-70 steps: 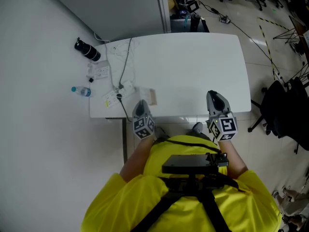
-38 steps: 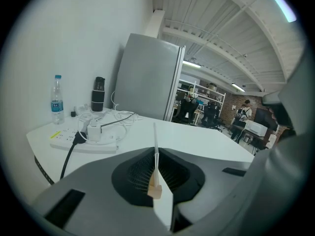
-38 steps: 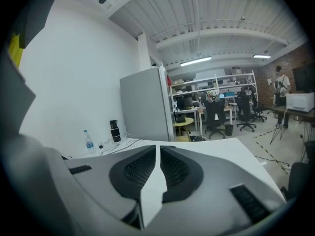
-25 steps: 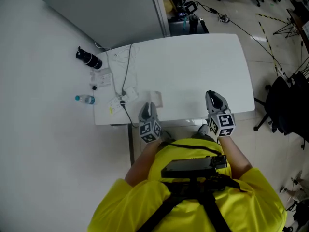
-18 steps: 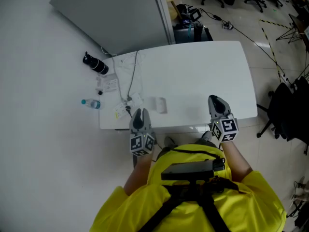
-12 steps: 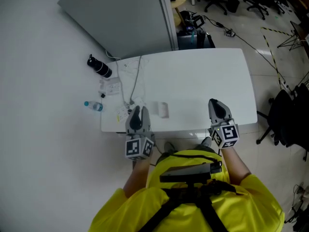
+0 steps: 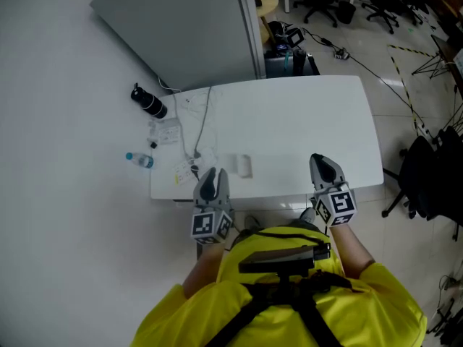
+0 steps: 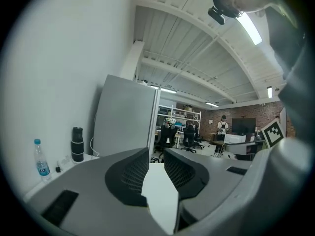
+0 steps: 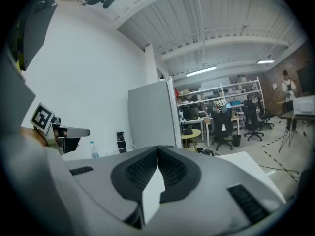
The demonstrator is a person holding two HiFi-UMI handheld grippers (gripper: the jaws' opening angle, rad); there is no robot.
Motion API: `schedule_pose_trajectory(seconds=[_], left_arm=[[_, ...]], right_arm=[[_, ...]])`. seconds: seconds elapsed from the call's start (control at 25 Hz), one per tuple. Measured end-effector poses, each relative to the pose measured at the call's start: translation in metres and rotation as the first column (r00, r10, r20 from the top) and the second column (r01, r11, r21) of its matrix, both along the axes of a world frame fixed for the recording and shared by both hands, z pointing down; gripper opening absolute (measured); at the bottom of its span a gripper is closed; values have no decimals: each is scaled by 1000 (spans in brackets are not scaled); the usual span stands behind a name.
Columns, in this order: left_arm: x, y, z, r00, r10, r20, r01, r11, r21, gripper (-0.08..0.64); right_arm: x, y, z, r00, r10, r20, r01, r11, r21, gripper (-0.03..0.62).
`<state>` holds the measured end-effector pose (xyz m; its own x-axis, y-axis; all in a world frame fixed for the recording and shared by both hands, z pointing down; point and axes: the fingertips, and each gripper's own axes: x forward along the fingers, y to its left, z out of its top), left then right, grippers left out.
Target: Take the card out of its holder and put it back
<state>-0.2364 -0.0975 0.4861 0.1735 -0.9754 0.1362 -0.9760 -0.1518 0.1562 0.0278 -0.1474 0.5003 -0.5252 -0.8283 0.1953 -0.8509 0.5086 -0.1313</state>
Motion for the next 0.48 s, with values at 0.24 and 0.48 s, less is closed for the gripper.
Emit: schedule_pose_trajectory(seconds=[0.24, 0.48], left_arm=[[-2, -5, 2, 1000, 18, -1, -18, 1000, -15, 89], [-6, -13, 14, 1000, 26, 18, -25, 999, -27, 89]], right_arm=[[-8, 0, 1, 1000, -3, -10, 3, 1000, -4, 8], [-22, -6, -1, 1000, -15, -2, 15, 1000, 5, 8]])
